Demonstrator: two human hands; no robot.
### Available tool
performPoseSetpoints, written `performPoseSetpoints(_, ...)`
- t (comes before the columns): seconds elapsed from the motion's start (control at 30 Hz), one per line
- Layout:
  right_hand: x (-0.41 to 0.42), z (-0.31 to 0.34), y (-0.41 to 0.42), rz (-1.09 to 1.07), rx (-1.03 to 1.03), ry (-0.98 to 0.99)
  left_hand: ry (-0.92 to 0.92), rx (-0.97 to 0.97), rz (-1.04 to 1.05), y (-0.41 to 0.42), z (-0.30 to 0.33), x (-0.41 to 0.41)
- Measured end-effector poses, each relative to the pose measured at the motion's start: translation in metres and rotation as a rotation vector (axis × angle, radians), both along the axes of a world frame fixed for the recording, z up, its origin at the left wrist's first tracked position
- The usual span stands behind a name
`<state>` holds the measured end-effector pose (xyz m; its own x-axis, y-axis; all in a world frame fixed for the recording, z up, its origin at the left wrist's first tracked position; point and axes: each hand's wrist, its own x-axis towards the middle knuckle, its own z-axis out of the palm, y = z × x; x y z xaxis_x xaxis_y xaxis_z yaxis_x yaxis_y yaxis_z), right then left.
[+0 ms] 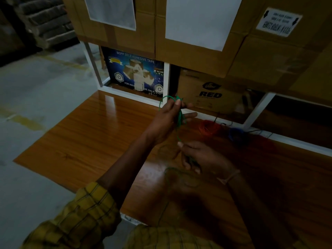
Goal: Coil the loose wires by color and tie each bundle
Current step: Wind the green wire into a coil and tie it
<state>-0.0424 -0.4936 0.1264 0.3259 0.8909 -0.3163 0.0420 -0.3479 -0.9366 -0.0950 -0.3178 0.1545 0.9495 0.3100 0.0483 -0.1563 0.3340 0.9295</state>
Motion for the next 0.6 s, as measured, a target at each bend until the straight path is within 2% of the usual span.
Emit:
performPoseSetpoints(0.07,0.000,0.014,-0.007,0.089,-0.001,-0.012,0.098,0.310,0.076,0.001,-0.005,0.000)
performPoseSetpoints(0.13,0.004,0.030,-0.016,0.160,0.023,-0.031,0.156,0.554,0.061,0.001,-0.008,0.000)
performPoseSetpoints(0.23,0.023,0.051,-0.030,0.117,0.123,-0.069,0.211,0.799,0.024,0.003,-0.012,0.000)
performPoseSetpoints(0.3,0.039,0.058,-0.038,0.040,0.223,-0.015,0.219,0.899,-0.016,0.006,-0.015,-0.004)
performPoseSetpoints(0.37,0.055,0.056,-0.041,-0.036,0.330,0.107,0.226,0.857,-0.074,0.006,-0.016,-0.012)
performPoseSetpoints(0.47,0.066,0.050,-0.038,-0.087,0.447,0.246,0.225,0.681,-0.170,0.001,-0.011,-0.023)
performPoseSetpoints(0.6,0.085,0.045,-0.024,-0.228,0.543,0.290,0.193,0.408,-0.282,-0.006,-0.006,-0.032)
